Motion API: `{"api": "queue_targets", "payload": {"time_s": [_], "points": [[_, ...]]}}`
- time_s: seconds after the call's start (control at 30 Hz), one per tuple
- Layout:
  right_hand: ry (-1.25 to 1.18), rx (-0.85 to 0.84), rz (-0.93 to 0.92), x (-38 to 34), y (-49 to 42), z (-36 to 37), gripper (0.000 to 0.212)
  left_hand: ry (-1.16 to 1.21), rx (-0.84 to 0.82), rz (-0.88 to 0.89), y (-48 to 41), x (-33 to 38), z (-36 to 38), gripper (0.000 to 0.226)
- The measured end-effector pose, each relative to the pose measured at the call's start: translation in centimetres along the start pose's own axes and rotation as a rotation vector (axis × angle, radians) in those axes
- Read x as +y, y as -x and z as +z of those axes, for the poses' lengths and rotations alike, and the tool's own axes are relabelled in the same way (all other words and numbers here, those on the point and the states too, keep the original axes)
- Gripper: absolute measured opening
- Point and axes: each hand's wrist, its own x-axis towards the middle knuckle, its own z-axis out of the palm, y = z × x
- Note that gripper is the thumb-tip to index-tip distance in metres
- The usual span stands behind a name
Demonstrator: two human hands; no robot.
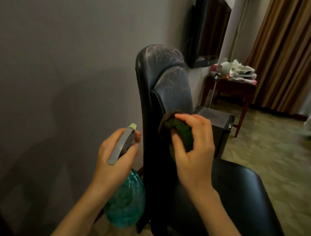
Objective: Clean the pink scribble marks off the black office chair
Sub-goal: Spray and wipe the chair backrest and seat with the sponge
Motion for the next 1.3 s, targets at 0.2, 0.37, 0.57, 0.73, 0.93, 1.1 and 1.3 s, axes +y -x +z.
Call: {"api": "queue_targets", "payload": {"time_s": [0.2,0.37,0.57,0.73,0.93,1.1,1.3], "points": [[-0.022,-0.003,-0.013,-1.5,-8.1,2.0,0.027,-0.011,0.039,0.077,-5.2,2.5,-0.6,0.010],[-0.037,-0.104,0.001,-1.3,-10.5,5.9,0.029,-0.063,0.047,0.128,-7.5,2.3,0.1,0.017],[0.019,-0.063,-0.071,-0.9,-11.8,7.9,0.036,-0.043,0.077,0.125,-8.5,1.2,0.6,0.019],[0.041,-0.159,-0.078,0.0,-16.0,9.0,0.027,0.026,0.032,0.060,-8.8,1.0,0.7,0.019],[0.078,-0.224,0.146,5.3,-21.7,10.9,0.024,0.018,0.038,0.045,-8.8,1.2,0.9,0.018],[-0.044,-0.222,0.145,4.6,-21.7,9.6,0.021,-0.005,0.062,0.009,-8.7,1.4,0.8,0.018],[-0.071,-0.268,-0.190,-0.7,-15.0,7.4,0.020,0.013,0.068,0.009,-8.6,1.7,0.8,0.019]]}}
